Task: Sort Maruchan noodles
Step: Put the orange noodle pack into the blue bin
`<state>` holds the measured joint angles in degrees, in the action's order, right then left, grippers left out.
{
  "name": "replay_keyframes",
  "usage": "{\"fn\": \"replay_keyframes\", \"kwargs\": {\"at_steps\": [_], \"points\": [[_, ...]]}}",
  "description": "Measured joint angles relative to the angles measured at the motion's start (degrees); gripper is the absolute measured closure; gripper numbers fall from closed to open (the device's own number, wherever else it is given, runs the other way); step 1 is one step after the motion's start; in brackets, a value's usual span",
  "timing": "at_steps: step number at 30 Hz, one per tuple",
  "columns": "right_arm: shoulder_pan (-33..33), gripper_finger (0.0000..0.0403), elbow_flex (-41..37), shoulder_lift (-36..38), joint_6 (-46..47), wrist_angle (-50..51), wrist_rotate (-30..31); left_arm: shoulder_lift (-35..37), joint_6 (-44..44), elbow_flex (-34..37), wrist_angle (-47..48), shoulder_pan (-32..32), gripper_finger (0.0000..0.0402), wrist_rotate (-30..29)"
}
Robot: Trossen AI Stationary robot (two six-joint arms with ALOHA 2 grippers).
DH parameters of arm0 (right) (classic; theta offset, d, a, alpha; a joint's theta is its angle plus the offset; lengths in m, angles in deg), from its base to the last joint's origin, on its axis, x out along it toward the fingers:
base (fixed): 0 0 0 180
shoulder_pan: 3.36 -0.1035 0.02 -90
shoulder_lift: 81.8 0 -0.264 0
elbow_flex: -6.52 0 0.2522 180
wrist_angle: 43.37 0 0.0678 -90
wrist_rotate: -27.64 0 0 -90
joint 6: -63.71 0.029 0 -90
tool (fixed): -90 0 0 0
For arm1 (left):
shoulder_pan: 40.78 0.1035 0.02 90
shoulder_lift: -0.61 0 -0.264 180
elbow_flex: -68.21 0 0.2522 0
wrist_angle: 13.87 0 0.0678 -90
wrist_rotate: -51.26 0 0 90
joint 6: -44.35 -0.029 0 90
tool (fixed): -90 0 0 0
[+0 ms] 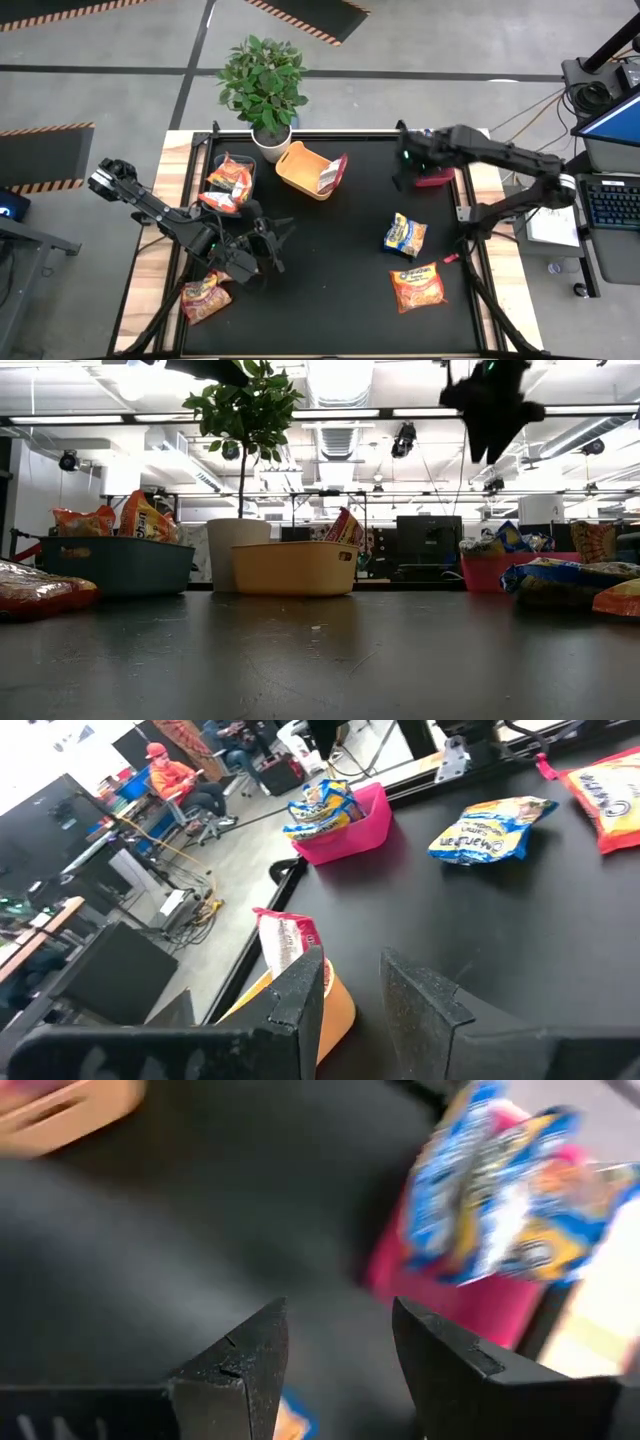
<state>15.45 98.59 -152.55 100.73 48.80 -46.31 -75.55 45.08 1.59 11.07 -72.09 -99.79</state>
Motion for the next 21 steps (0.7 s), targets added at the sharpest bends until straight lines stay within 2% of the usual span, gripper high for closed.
{"fn": "replay_keyframes", "kwargs": {"at_steps": [4, 9, 15, 18, 21], "points": [[-11.2, 0.0234, -2.5, 2.7, 5.6, -1.6, -3.7, 0.0, 0.1, 0.0, 0.0, 0.0, 0.0318, 1.8], [-25.9, 0.0234, -5.9, 2.0, 11.8, -4.7, -10.6, 0.0, 1.0, 0.0, 0.0, 0.0, 0.0318, 2.2], [-39.1, 0.0234, -9.6, -3.2, 18.2, -8.3, -24.8, 0.0, 2.6, 0.0, 0.0, 0.0, 0.0318, 2.5], [-45.3, 0.0234, -11.3, -7.3, 21.9, -8.8, -27.1, 0.0, 2.8, 0.0, 0.0, 0.0, 0.0318, 3.4], [-51.0, 0.0235, -12.8, -11.6, 20.3, -8.7, -28.2, 0.0, 2.8, 0.0, 0.0, 0.0, 0.0318, 3.6]]}}
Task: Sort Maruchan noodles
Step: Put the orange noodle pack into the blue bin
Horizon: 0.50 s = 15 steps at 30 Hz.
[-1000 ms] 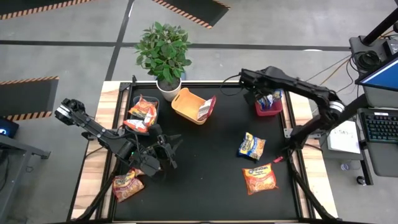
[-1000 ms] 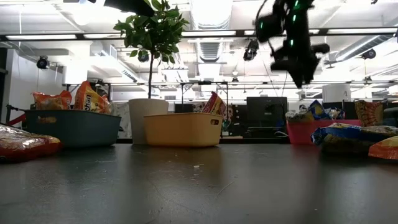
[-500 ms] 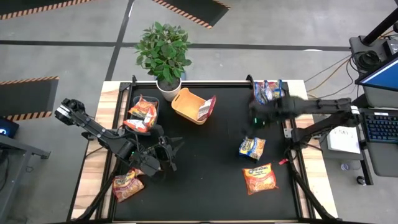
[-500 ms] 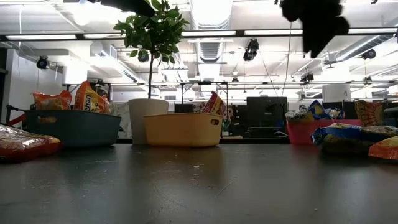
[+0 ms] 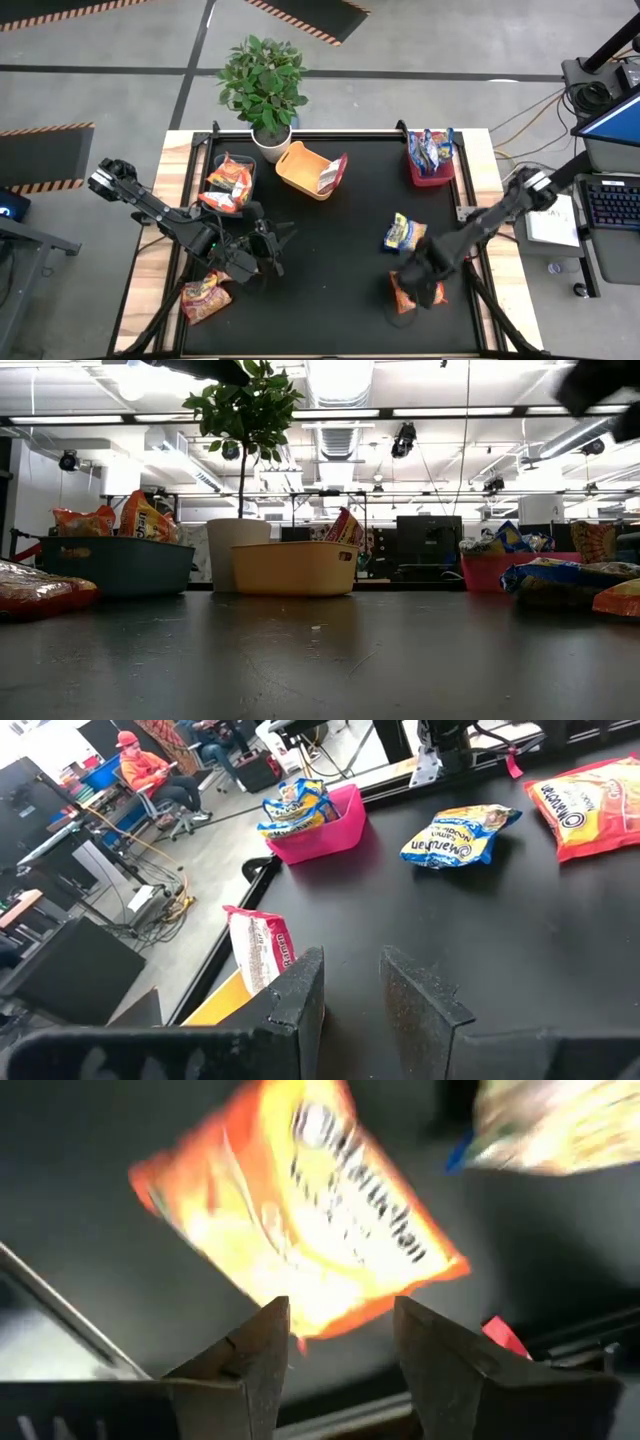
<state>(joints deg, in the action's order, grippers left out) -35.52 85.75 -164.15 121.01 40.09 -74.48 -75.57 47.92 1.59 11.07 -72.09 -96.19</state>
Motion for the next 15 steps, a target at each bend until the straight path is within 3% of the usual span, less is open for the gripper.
{"fn": "replay_keyframes", "kwargs": {"at_steps": [6, 12, 15], "points": [[-7.8, 0.0279, -1.3, -6.2, -3.6, 0.0, 0.0, 0.0, 1.8, 0.0, 0.0, 0.0, 0.0318, 0.0], [-8.6, 0.038, -1.8, -8.6, -3.9, -1.9, 4.6, 0.0, 3.7, 0.0, 0.0, 0.0, 0.0318, 0.0], [-8.5, 0.0389, -2.7, -8.9, -4.0, -6.8, 7.4, 0.0, 5.2, 0.0, 0.0, 0.0, 0.0318, 0.0]]}}
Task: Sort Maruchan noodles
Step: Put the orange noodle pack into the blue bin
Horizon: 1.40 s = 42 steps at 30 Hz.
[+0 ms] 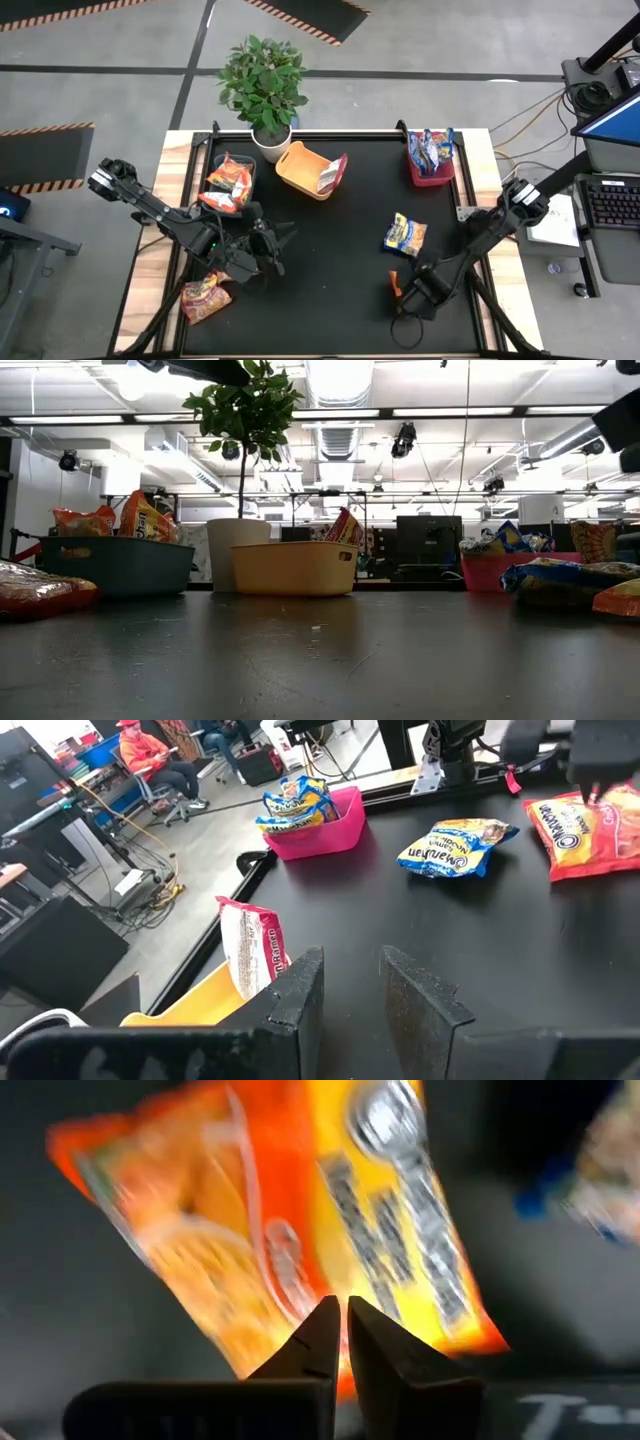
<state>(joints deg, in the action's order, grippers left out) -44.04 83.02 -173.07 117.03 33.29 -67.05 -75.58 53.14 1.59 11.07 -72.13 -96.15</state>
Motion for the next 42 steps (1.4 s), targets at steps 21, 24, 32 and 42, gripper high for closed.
{"fn": "replay_keyframes", "kwargs": {"at_steps": [21, 24, 32, 42], "points": [[2.1, 0.039, 0.7, 4.1, -34.3, -47.5, 38.0, -0.6, 5.5, 0.0, 0.0, -0.1, 0.0318, 9.8], [2.1, 0.039, -0.1, 5.7, -36.0, -48.2, 35.3, -0.6, 5.5, 0.0, 0.0, -0.1, 0.0318, 10.6], [1.9, 0.039, -7.1, 7.9, -30.6, -47.6, 28.9, -0.6, 10.1, 0.0, 0.0, -0.1, 0.0318, 11.9], [-1.0, 0.039, -17.4, 14.6, -7.4, -37.4, 25.5, -14.5, 15.5, 3.6, -26.0, -0.6, 0.0318, 16.7]]}}
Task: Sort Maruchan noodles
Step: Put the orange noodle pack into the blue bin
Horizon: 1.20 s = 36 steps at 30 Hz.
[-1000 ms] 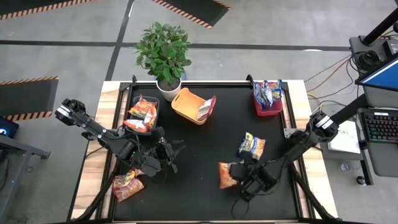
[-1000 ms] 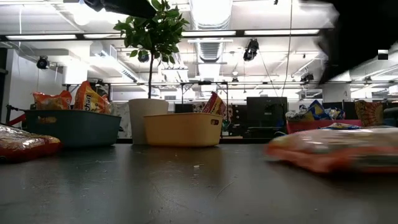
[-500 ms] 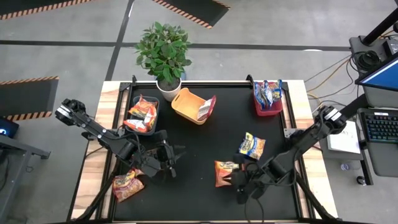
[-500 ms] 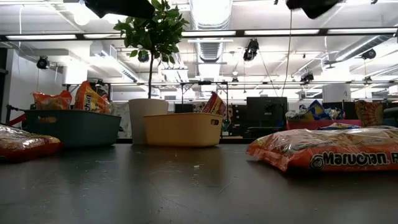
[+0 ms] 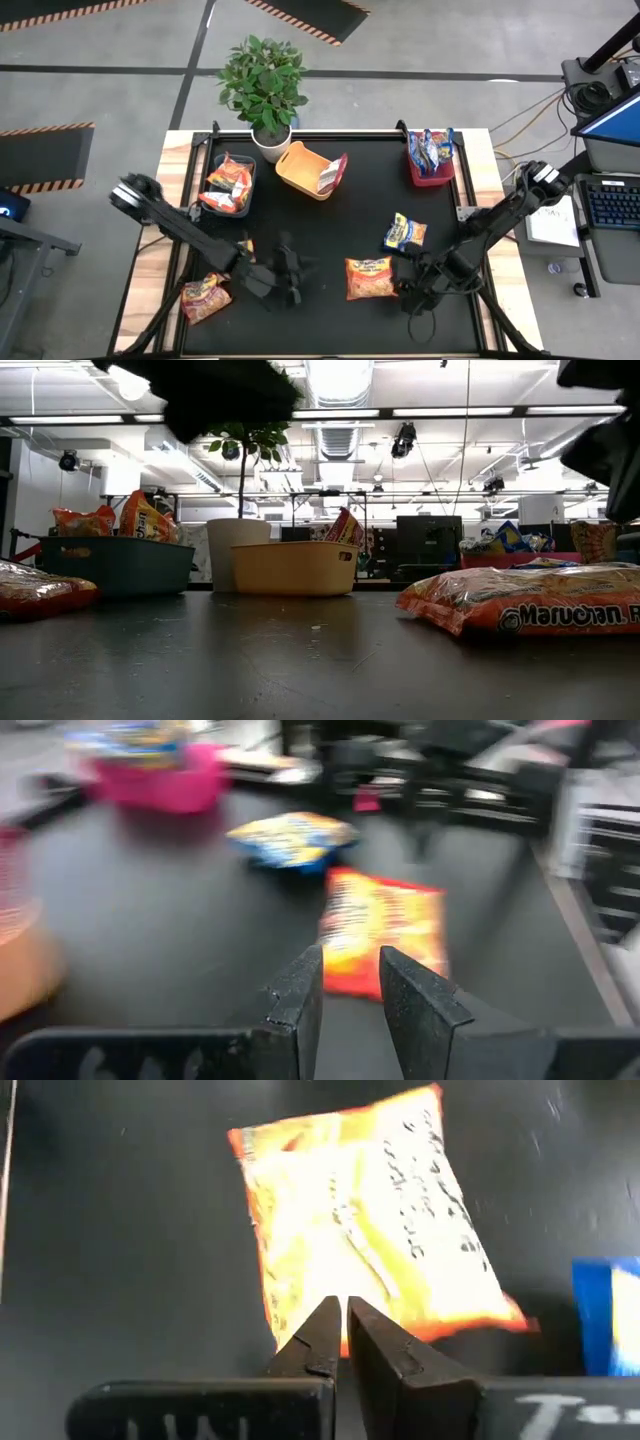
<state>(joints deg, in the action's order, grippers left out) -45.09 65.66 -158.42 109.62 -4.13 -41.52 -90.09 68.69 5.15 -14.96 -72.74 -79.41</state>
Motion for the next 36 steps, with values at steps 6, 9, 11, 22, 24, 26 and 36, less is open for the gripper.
{"fn": "replay_keyframes", "kwargs": {"at_steps": [6, 9, 11, 22, 24, 26, 36], "points": [[0.1, 0.039, -3.3, 3.9, 18.0, 1.5, 0.2, -13.9, -11.9, -6.6, -13.2, 0.7, 0.0318, 7.7], [0.1, 0.039, -4.6, 4.4, 25.3, 1.2, -0.9, -18.3, -13.7, -11.4, -9.8, 1.5, 0.0318, 7.7], [0.1, 0.039, -5.3, 4.3, 28.6, 1.1, -2.1, -20.8, -14.1, -14.0, -7.1, 1.9, 0.0318, 7.7], [0.0, 0.0302, -6.3, 1.2, 34.9, -1.3, -2.9, -30.6, -13.8, -21.7, -5.2, 3.9, 0.0318, 7.8], [0.0, 0.0266, -6.3, 0.1, 35.2, -2.2, -2.6, -31.7, -13.8, -22.5, -5.3, 4.0, 0.0318, 7.8], [0.0, 0.0229, -6.3, -1.2, 35.5, -3.3, -0.8, -32.6, -13.8, -23.1, -5.1, 4.0, 0.0318, 7.9], [-0.4, 0.0103, -6.3, -4.2, 44.3, -4.2, 7.8, -33.0, -12.5, -22.2, -5.4, 4.1, 0.0318, 8.0]]}}
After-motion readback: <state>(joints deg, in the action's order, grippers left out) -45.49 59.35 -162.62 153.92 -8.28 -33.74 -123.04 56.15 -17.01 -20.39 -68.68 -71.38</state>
